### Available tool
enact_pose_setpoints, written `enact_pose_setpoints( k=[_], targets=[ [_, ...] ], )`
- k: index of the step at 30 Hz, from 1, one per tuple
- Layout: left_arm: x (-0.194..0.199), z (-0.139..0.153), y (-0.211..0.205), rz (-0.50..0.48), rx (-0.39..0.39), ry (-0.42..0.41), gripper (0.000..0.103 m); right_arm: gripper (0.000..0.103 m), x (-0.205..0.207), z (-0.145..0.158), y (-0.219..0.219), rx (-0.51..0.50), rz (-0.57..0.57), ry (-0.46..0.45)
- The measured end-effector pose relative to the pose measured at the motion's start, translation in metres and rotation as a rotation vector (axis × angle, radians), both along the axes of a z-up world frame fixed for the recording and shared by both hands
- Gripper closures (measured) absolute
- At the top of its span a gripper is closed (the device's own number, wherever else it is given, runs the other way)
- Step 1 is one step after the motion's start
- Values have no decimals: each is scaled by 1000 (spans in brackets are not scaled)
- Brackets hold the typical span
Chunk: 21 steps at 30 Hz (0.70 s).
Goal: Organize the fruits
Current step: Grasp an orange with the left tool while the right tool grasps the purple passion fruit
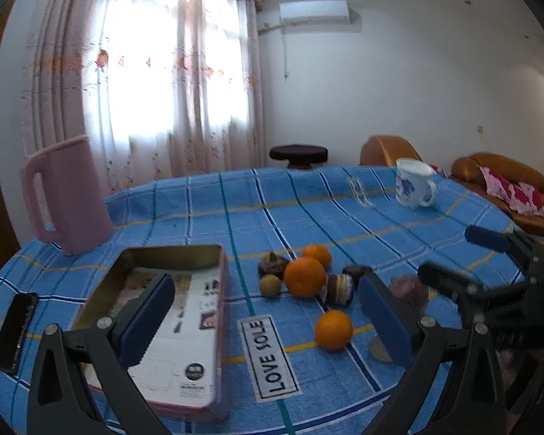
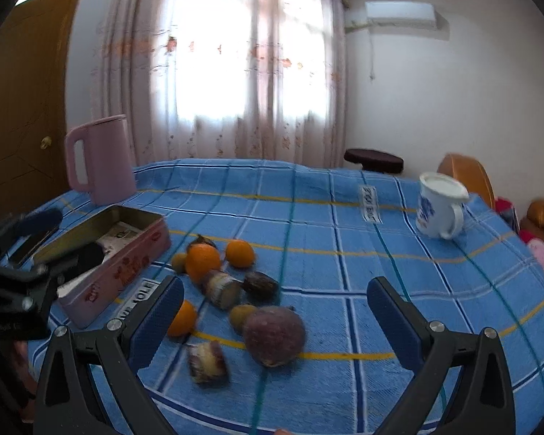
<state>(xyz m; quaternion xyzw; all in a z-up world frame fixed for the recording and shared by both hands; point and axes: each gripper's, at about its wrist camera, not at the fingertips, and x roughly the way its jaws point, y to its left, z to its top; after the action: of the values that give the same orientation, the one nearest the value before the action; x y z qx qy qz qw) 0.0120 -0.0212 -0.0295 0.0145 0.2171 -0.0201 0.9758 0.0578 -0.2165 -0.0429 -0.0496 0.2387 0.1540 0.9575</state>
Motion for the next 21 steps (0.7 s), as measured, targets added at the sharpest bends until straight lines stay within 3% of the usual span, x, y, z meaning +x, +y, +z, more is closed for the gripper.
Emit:
enact_pose_setpoints(
  k=[1,3,6,10,12,21],
  targets=[
    [2,-4,-3,-10,2,10,0,4,3,-3,-3,-3,-4,18],
    [6,-11,-8,-36,2,38,1,21,8,-11,-11,20,9,64],
    [14,-20,-17,-72,-1,74,8,30,13,-22,-14,25,26,122],
    [26,-34,-25,-101,2,143,15,31,17,-28,-11,23,50,156],
    [31,-39,-29,-123,-6,171,26,34,18,-31,-10,20,57,171],
    [53,-54,-41,-203,-43,299,32,40,35,-44,-1,50,148,289]
  ],
)
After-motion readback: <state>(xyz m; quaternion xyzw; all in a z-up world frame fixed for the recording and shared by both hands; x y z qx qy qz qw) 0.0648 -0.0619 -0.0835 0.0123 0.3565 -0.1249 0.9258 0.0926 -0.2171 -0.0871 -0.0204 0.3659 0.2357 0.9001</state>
